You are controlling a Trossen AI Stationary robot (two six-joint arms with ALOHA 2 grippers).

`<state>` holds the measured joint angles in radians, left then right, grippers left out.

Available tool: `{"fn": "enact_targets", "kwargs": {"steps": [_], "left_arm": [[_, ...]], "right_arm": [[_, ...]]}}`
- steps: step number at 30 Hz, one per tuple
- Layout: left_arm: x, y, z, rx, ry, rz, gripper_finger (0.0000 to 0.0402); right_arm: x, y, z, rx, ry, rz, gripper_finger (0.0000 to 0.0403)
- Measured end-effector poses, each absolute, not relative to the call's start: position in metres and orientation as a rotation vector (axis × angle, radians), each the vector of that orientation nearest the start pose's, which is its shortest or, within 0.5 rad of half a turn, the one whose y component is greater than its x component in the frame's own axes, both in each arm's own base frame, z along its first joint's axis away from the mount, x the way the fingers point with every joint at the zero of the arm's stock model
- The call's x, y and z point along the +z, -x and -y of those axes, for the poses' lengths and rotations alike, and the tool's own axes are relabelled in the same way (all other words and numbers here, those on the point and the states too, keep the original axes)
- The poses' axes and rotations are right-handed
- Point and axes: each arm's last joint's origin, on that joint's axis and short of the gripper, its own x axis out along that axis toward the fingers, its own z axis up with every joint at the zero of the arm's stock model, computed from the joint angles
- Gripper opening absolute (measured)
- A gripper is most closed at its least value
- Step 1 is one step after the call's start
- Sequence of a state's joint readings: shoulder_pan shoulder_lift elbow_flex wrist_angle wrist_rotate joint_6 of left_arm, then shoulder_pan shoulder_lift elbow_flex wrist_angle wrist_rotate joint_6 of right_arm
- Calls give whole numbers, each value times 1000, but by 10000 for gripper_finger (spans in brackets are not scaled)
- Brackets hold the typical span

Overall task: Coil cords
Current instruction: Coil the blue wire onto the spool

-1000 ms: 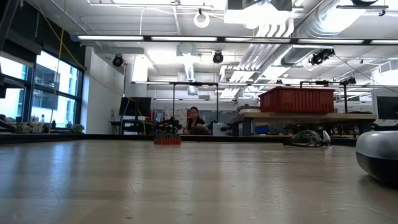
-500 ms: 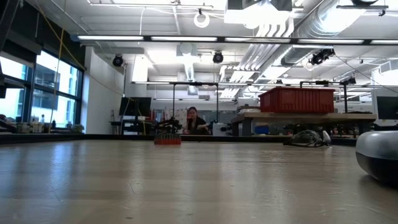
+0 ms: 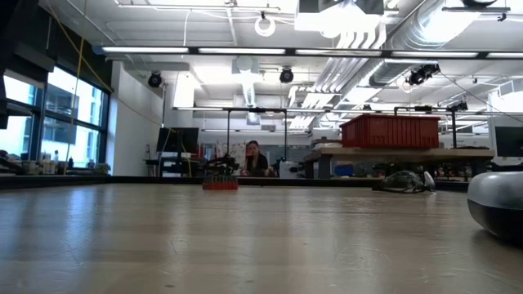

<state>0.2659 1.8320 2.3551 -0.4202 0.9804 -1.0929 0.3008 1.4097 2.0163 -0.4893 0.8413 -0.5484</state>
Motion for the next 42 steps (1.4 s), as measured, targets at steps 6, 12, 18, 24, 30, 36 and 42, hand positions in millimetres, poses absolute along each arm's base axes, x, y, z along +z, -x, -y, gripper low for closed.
{"fn": "enact_targets", "kwargs": {"steps": [6,12,18,24,30,36,42], "left_arm": [[544,-367,-61,-812,1009,-273,3],[546,-378,-56,-905,1014,-236,3],[555,-376,-56,-979,1006,-143,3],[556,-377,-57,-985,995,-101,3],[564,-369,-59,-1010,934,1,3],[567,-368,-59,-1013,921,51,3],[567,-367,-60,-1009,922,68,3]], "right_arm": [[563,-230,-47,-496,410,-17,0],[563,-233,-47,-408,326,25,0],[558,-246,-46,-331,253,38,0],[548,-267,-51,-271,251,25,0],[551,-278,-53,-208,197,105,0],[554,-290,-56,-198,155,191,0],[552,-304,-60,-186,120,257,0]]}}
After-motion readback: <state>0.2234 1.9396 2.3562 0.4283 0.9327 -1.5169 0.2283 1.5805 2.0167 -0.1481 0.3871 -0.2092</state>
